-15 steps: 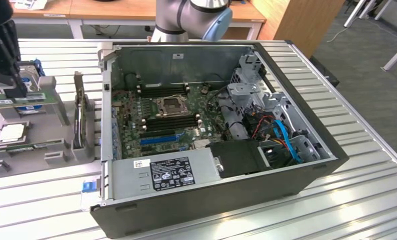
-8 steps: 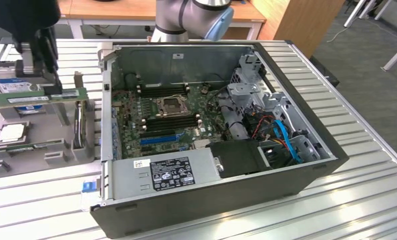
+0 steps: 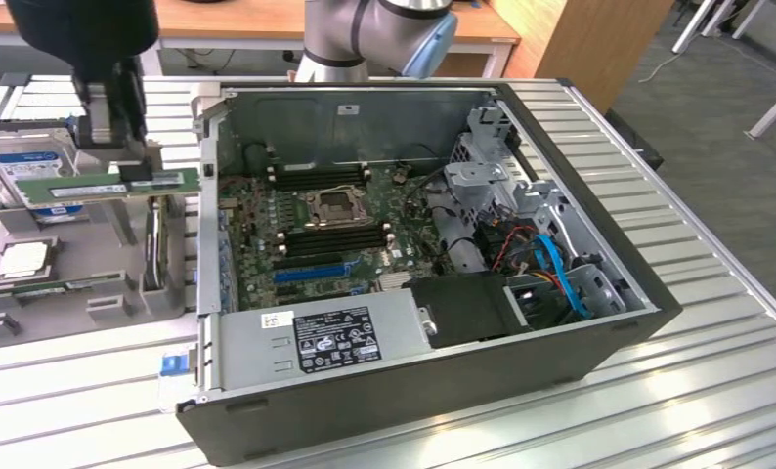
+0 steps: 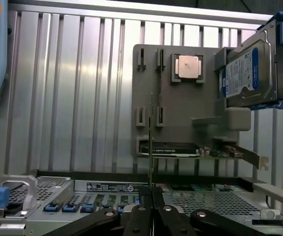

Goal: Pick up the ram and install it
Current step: 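Pick up the ram and move it above insertion slot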

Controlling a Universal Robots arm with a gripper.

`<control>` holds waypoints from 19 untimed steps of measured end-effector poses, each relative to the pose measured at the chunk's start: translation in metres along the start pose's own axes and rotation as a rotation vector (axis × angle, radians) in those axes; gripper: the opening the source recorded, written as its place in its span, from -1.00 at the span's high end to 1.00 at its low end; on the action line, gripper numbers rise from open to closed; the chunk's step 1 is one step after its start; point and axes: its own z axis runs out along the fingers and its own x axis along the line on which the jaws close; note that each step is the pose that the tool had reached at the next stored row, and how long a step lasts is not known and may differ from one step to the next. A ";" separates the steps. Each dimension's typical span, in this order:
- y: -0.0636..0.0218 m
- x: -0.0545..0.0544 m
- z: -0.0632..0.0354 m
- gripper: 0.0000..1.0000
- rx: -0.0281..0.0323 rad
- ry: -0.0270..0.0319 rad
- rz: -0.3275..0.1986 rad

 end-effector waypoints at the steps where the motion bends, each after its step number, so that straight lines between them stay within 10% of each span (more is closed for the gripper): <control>1: -0.0029 0.000 -0.0002 0.76 0.0001 -0.0014 0.000; 19: -0.0608 0.002 -0.0036 0.76 0.0007 -0.0358 -0.009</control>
